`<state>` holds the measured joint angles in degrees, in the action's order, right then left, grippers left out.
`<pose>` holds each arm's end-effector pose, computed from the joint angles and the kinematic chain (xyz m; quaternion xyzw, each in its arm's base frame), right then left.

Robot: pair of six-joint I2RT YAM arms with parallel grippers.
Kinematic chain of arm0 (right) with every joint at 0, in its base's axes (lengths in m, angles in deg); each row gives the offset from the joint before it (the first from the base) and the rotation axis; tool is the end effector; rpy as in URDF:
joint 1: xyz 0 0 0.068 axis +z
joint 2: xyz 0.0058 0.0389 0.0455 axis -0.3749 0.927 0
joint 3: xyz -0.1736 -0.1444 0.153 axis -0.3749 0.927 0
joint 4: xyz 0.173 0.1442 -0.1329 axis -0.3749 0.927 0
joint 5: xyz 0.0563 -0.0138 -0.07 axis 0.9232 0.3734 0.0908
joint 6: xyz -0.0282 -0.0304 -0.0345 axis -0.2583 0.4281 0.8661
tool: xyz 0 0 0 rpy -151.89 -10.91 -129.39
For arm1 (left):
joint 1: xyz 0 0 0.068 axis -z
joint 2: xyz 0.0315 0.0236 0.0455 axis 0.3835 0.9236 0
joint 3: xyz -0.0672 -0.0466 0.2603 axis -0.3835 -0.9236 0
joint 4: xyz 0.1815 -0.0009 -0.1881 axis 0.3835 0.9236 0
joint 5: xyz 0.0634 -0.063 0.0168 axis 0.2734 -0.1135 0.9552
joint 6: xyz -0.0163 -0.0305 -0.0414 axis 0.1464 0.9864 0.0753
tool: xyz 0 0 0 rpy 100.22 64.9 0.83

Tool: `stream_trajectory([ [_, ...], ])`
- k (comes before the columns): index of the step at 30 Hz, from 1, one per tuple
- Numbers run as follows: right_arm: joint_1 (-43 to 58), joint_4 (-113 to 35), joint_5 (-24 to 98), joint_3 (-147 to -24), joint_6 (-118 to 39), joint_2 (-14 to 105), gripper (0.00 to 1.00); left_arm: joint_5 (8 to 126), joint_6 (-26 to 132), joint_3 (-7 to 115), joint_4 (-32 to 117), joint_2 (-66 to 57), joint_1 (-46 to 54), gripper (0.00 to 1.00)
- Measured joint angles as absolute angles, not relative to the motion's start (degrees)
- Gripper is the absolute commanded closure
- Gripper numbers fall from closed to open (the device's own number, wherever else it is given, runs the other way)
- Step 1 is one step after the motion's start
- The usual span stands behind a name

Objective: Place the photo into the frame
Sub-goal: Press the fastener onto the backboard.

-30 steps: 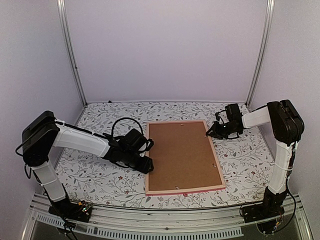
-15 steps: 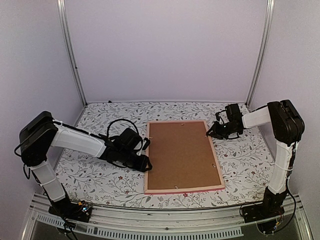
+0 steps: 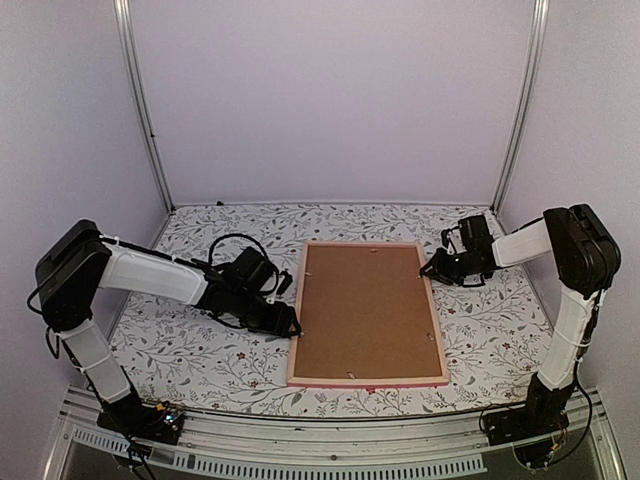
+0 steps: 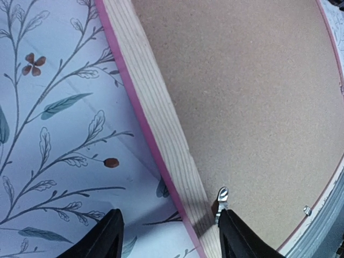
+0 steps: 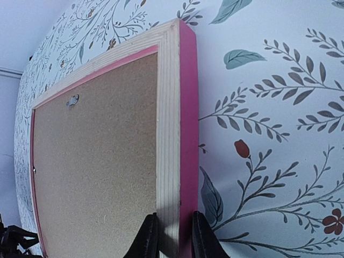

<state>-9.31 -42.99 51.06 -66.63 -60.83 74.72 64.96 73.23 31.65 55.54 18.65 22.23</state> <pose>0.3614 0.0949 0.1176 0.0604 0.9231 0.2816 0.2547 0.2243 -0.2316 0.1346 0.1320 0.9527 -0.2290 0.1502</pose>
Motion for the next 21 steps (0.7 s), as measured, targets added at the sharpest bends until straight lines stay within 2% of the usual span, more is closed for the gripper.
stream_trajectory([
  [8, -9.3, -43.8, 50.9, -66.3, -61.6, 74.6, 0.92, 64.4, 73.2, 32.7, 57.9, 18.7, 22.3, 0.28],
  [21, -9.3, -43.8, 51.0, -66.3, -61.5, 74.6, 0.91, 67.7, 73.2, 36.4, 63.0, 20.6, 24.0, 0.33],
])
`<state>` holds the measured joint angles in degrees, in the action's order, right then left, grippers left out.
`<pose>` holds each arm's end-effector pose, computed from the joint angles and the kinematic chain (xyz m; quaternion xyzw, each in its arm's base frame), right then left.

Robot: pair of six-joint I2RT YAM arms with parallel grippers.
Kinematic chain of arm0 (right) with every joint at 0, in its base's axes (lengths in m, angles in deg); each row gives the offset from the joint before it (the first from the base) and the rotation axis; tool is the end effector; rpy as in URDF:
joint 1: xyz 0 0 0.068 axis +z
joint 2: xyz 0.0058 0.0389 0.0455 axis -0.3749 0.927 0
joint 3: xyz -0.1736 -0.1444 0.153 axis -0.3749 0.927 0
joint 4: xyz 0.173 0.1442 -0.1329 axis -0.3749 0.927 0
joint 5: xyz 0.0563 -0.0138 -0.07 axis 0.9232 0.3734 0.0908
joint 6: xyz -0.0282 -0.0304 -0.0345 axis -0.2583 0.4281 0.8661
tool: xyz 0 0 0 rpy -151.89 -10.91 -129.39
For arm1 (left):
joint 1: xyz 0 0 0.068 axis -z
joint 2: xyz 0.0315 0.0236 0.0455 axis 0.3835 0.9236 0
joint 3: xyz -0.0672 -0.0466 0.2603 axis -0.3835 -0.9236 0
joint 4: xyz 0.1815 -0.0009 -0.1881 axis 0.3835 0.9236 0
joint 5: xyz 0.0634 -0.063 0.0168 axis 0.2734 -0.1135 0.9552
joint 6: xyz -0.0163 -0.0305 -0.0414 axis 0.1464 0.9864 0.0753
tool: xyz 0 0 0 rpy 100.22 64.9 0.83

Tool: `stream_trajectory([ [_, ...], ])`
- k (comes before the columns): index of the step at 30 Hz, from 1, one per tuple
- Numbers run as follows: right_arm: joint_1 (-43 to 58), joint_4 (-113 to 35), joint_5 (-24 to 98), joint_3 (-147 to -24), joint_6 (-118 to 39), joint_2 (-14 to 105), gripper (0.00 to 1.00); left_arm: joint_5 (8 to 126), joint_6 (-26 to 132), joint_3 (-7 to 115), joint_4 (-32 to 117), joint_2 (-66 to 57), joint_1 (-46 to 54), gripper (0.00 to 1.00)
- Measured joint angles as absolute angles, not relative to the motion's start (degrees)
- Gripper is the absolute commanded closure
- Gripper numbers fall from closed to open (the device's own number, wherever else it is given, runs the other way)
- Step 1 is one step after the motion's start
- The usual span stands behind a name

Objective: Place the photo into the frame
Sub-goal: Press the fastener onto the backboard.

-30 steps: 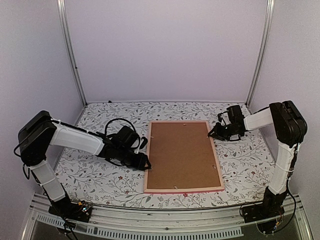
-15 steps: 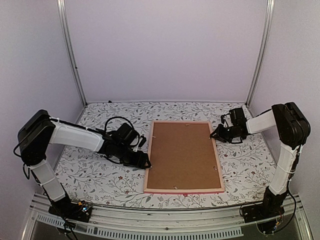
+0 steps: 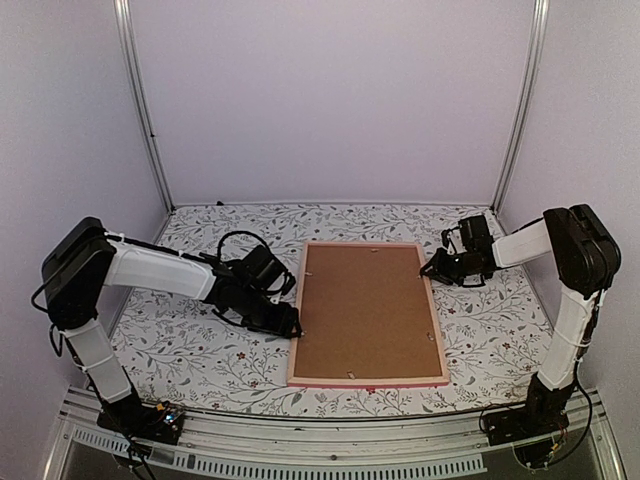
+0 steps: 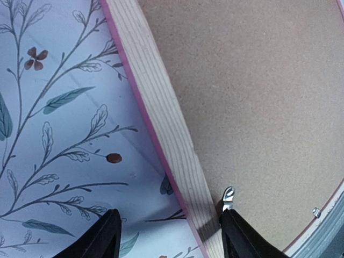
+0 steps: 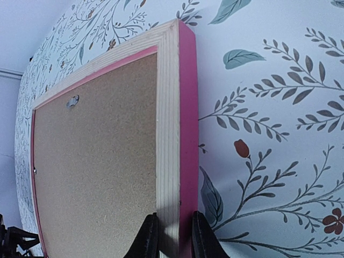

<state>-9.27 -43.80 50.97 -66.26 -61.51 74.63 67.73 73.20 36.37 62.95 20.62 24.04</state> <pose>0.3610 0.0950 0.1174 0.0648 0.9214 0.2838 0.2573 0.2235 -0.2432 0.1386 0.1399 0.9631 -0.1892 0.1308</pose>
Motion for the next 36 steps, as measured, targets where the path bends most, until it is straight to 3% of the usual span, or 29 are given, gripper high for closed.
stream_trajectory([
  [15, -9.3, -43.1, 51.1, -66.7, -61.2, 74.7, 0.91, 73.8, 72.7, 39.6, 64.8, 23.5, 27.3, 0.39],
  [36, -9.4, -43.0, 51.1, -66.7, -60.5, 74.7, 0.91, 74.6, 74.1, 39.2, 63.3, 23.4, 28.5, 0.62],
])
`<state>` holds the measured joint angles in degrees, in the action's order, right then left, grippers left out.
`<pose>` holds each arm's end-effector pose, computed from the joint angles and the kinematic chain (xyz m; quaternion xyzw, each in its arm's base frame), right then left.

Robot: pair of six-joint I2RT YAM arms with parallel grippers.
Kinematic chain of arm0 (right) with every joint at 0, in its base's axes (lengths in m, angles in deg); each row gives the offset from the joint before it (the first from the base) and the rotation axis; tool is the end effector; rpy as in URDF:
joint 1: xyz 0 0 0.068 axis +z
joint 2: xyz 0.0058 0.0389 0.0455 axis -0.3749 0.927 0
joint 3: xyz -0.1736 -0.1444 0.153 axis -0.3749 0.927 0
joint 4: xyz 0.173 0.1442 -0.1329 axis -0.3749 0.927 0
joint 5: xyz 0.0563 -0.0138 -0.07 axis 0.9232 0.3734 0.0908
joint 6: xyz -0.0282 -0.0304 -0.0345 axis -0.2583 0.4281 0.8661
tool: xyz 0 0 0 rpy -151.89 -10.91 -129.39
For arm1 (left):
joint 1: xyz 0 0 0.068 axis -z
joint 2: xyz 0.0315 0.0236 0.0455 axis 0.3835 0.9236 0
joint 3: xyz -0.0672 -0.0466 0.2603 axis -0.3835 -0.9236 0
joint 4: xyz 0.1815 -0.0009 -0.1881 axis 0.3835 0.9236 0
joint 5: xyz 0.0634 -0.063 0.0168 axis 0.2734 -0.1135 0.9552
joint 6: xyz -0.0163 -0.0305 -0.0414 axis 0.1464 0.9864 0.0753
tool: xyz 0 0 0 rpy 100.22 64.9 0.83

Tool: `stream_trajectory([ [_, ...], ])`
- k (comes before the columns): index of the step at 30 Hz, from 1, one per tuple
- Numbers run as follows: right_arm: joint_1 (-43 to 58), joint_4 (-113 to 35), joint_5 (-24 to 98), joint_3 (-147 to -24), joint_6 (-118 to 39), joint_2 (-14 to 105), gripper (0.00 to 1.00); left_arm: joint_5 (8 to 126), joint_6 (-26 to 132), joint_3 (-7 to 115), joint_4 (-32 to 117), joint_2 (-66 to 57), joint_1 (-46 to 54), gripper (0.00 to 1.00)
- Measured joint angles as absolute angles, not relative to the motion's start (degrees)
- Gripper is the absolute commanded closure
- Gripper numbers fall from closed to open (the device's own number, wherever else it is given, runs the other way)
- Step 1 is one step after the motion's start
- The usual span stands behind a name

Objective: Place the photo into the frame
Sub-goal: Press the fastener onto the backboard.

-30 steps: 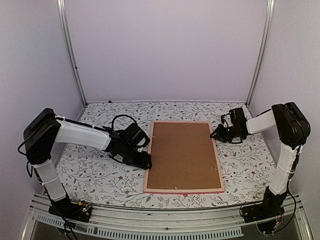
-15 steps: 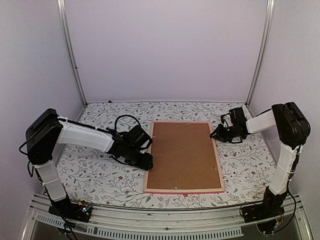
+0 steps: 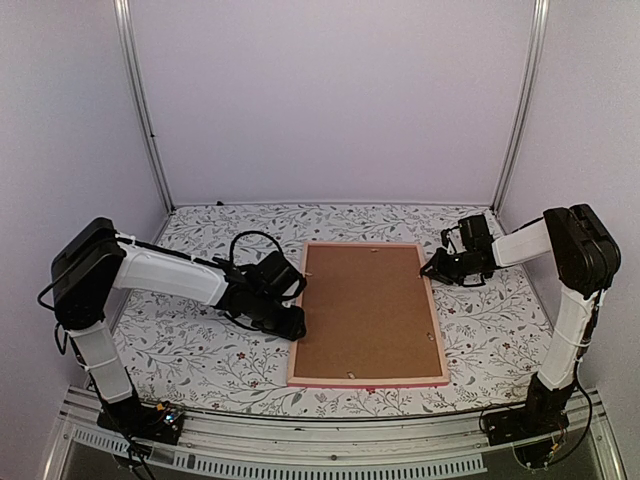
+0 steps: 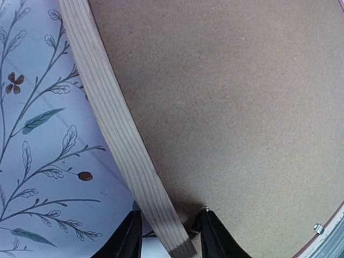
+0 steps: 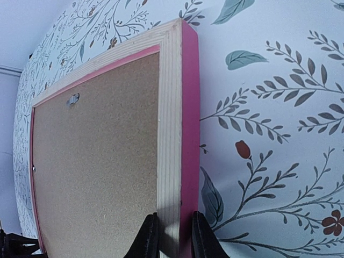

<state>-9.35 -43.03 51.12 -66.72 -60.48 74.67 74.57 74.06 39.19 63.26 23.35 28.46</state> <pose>0.3619 0.0947 0.1184 0.0574 0.9227 0.2816 0.2568 0.2151 -0.2665 0.1358 0.1571 0.9629 -0.1507 0.1597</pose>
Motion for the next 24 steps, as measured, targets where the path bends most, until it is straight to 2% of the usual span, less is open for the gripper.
stream_trajectory([
  [10, -9.6, -40.7, 51.8, -68.2, -59.2, 75.1, 0.9, 74.2, 72.5, 39.0, 62.9, 23.1, 28.4, 0.67],
  [14, -9.7, -39.2, 52.5, -69.4, -58.4, 75.5, 0.9, 74.0, 71.0, 39.0, 63.0, 23.1, 28.3, 0.64],
  [18, -9.7, -38.4, 53.0, -70.2, -57.9, 76.1, 0.9, 74.0, 69.2, 39.0, 63.3, 23.0, 28.3, 0.53],
  [24, -9.8, -37.7, 53.7, -70.9, -57.2, 76.5, 0.89, 74.0, 67.6, 39.2, 64.8, 22.7, 27.9, 0.23],
])
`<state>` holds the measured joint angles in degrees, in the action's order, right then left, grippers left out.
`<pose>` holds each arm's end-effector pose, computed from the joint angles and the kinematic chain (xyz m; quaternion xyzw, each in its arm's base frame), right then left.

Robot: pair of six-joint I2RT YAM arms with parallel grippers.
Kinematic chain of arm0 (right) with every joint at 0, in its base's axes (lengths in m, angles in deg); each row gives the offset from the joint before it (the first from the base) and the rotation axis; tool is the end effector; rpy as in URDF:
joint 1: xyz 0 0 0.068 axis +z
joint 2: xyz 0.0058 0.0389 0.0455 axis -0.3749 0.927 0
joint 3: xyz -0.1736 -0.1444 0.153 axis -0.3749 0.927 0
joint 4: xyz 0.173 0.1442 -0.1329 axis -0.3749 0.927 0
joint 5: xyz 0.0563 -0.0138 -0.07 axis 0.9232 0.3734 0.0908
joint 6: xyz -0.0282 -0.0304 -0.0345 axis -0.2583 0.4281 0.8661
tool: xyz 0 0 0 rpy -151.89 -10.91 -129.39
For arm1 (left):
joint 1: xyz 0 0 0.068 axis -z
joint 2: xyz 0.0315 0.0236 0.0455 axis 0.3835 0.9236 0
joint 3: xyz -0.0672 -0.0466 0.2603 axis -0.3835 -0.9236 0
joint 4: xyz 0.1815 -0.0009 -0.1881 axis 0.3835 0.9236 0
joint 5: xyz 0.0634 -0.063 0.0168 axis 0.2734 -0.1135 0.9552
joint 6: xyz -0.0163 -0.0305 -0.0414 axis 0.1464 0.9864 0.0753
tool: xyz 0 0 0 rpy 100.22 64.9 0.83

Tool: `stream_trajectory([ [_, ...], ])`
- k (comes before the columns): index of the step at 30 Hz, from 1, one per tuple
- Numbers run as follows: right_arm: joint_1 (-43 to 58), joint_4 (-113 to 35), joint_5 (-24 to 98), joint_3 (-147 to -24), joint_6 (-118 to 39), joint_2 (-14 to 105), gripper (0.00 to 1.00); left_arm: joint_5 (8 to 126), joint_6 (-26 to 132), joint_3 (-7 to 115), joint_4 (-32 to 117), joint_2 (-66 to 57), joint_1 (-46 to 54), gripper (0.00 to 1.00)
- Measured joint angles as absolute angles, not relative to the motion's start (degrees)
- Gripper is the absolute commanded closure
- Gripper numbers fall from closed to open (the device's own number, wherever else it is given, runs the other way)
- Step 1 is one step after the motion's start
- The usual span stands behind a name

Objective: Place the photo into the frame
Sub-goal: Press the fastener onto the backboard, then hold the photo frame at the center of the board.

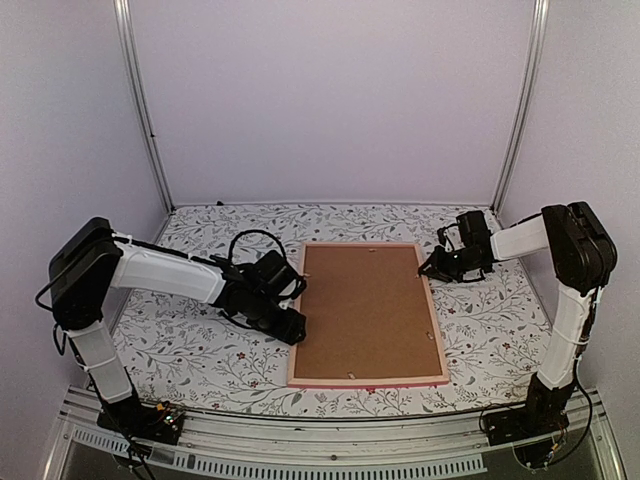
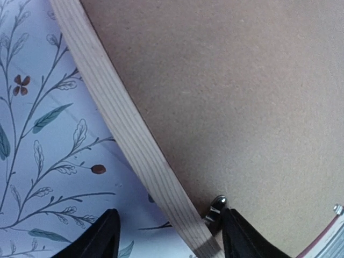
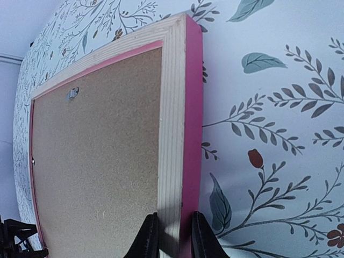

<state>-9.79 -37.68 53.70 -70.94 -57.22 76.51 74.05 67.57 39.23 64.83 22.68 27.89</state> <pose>0.3718 0.0955 0.1205 0.0327 0.9284 0.2865 0.2345 0.2157 -0.2624 0.1385 0.2079 0.9548 -0.1396 0.1602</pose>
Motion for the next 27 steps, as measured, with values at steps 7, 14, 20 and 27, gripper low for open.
stream_trajectory([
  [7, -9.8, -36.4, 53.7, -71.7, -56.4, 76.7, 0.77, 72.7, 66.7, 39.1, 67.1, 21.6, 26.8, 0.13],
  [14, -9.9, -34.9, 53.9, -72.2, -55.5, 76.4, 0.64, 72.2, 66.8, 40.1, 67.0, 21.5, 25.0, 0.12],
  [20, -10.2, -32.1, 53.9, -74.0, -54.7, 74.4, 0.54, 71.8, 67.1, 42.2, 66.1, 21.6, 22.3, 0.16],
  [27, -10.2, -31.4, 54.0, -74.2, -54.3, 69.4, 0.52, 71.4, 67.5, 44.1, 64.7, 23.4, 19.4, 0.3],
])
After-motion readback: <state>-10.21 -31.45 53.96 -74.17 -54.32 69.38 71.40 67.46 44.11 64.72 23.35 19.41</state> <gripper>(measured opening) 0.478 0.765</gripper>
